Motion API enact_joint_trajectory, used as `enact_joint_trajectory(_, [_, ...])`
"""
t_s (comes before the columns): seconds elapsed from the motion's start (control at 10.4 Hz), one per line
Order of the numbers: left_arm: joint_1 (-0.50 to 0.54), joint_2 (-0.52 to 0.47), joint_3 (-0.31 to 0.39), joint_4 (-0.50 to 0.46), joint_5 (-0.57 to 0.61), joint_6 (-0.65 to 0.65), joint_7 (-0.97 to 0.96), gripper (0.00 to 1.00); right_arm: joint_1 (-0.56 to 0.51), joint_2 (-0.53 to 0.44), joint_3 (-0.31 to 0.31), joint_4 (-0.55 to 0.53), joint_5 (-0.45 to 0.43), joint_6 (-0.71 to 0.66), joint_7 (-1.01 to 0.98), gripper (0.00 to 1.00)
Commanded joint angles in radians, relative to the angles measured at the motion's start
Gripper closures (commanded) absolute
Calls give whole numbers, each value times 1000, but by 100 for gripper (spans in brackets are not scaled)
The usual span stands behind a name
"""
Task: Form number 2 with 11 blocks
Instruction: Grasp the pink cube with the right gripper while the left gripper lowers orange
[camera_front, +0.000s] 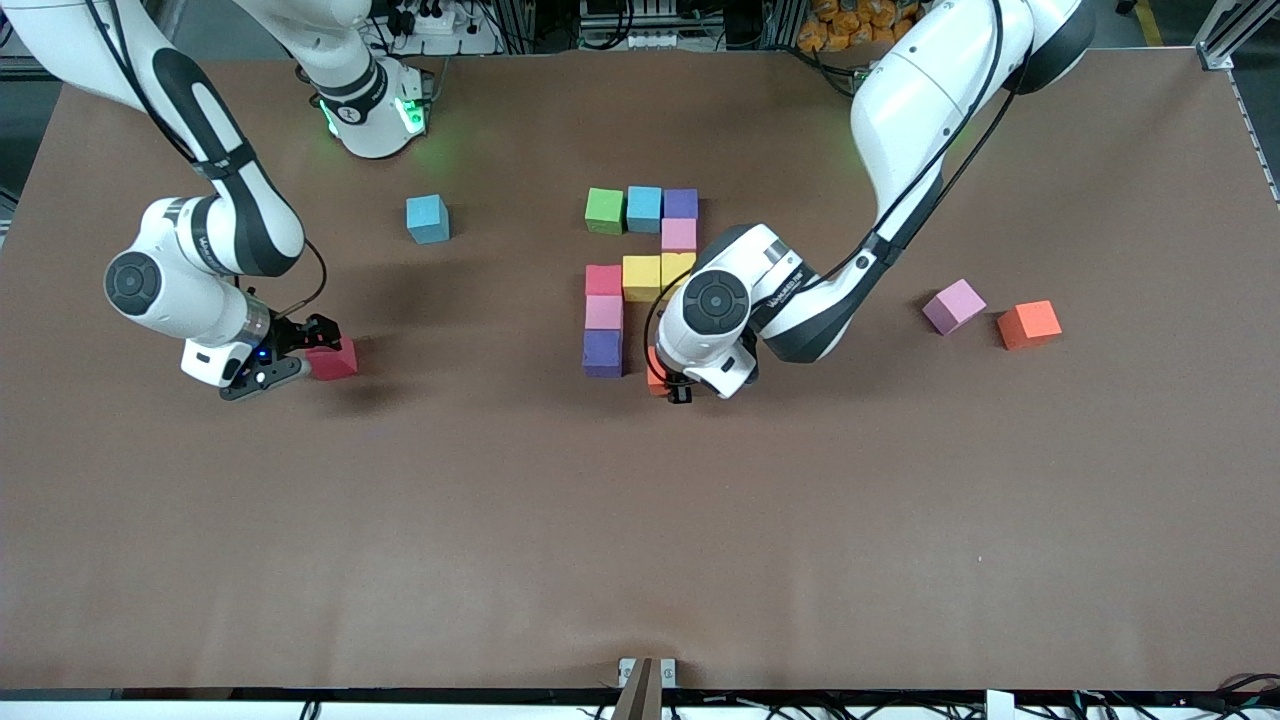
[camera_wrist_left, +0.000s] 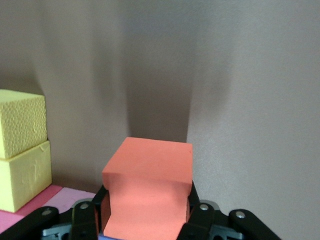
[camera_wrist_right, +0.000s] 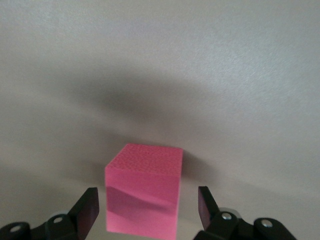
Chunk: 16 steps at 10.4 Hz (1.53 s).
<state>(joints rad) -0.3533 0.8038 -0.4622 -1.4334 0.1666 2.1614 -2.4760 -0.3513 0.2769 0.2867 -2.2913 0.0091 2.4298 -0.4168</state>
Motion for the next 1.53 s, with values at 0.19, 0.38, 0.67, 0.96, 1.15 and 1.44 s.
enact_joint_trajectory(0.19, [-19,-8,5,-59,-24,67,-49,55,-18,22,16,-17,35,84,-49,14])
enact_joint_trajectory(0.38, [-24,-11,5,-74,-22,70,-57,55,-17,48,16,-27,35,135,-49,14])
enact_joint_trajectory(0.67, [-35,-15,4,-123,-15,148,-44,56,-15,50,16,-43,35,193,-49,16])
enact_joint_trajectory(0.96, [-33,-14,4,-128,-9,176,-29,56,-20,39,16,-62,29,210,-62,17])
enact_joint_trajectory(1.15, [-33,-15,4,-128,-9,179,-20,56,-49,42,14,-85,29,204,-59,16])
enact_joint_trajectory(1.44, [-35,-12,4,-128,-9,196,-15,57,-78,39,16,-106,31,201,-56,15])
